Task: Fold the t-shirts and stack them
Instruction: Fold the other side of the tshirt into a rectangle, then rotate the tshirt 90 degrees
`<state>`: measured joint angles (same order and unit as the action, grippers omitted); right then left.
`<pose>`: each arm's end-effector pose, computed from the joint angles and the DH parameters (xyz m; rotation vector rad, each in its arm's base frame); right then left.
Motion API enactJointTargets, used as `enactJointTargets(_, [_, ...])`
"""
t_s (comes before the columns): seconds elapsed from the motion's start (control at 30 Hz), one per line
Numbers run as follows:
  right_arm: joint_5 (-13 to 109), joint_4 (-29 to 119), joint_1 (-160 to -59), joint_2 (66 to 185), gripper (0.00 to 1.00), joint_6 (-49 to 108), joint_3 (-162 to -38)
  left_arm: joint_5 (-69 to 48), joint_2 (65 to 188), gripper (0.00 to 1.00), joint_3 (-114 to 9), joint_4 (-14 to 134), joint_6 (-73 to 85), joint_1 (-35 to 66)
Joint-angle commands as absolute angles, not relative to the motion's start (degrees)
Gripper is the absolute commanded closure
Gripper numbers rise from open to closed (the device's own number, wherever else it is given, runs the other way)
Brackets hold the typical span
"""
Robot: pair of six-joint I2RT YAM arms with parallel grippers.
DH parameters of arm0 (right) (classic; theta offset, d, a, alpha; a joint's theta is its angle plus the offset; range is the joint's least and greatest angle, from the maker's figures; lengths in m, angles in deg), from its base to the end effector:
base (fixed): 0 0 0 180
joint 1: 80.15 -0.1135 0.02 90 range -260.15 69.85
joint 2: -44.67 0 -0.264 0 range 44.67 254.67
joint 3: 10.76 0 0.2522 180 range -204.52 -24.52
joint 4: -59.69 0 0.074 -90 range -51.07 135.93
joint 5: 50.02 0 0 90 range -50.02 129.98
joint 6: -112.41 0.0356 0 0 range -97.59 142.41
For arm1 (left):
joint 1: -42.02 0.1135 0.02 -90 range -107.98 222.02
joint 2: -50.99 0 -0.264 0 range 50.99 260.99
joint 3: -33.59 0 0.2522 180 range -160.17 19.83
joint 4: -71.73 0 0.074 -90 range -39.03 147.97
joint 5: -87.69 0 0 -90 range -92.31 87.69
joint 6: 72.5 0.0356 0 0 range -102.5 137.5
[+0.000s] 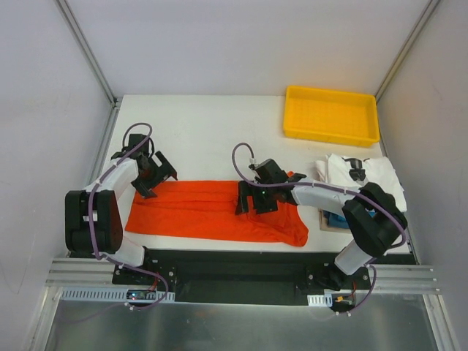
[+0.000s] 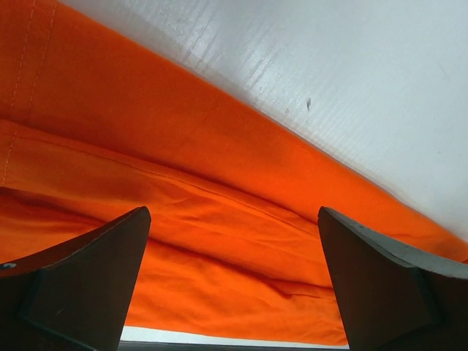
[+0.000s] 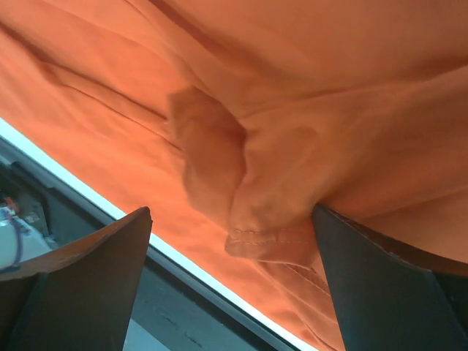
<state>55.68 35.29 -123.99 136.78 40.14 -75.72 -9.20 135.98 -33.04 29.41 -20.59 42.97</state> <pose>0.2252 0.2296 0.1774 -0.7077 2.4997 0.7705 0.2899 0.0005 0.2017 -0.8524 2.5301 -0.3747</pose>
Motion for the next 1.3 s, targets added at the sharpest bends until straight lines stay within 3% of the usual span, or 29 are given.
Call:
enactJointTargets(0.0, [58.44, 37.05, -124.98, 135.20, 0.03, 42.71, -73.04, -8.20, 138.17, 0.01, -32.47, 30.28, -19.24, 43.07])
enactJointTargets(0.43, [48.25, 23.44, -124.89, 119.12, 0.03, 45.87, -69.70, -6.44, 140.72, 0.01, -31.59, 30.55, -20.03, 43.16])
enactJointTargets(0.6, [47.98, 23.34, -123.05, 119.90, 0.03, 50.18, -65.75, -6.79, 140.90, 0.01, -30.54, 31.60, -21.26, 43.07])
enactJointTargets(0.8, [51.22, 24.30, -115.06, 128.76, 0.03, 47.99, -66.79, -6.79, 138.54, 0.01, -28.96, 31.87, -23.19, 43.16])
enactJointTargets(1.13, [49.63, 12.62, -107.68, 152.05, 0.03, 39.37, -93.84, -12.92, 136.24, 0.01, -23.25, 35.99, -26.88, 43.07])
enactJointTargets(1.27, [49.38, 6.83, -105.21, 162.77, 0.03, 36.31, -111.99, -14.96, 134.49, 0.01, -20.00, 38.63, -30.05, 42.99])
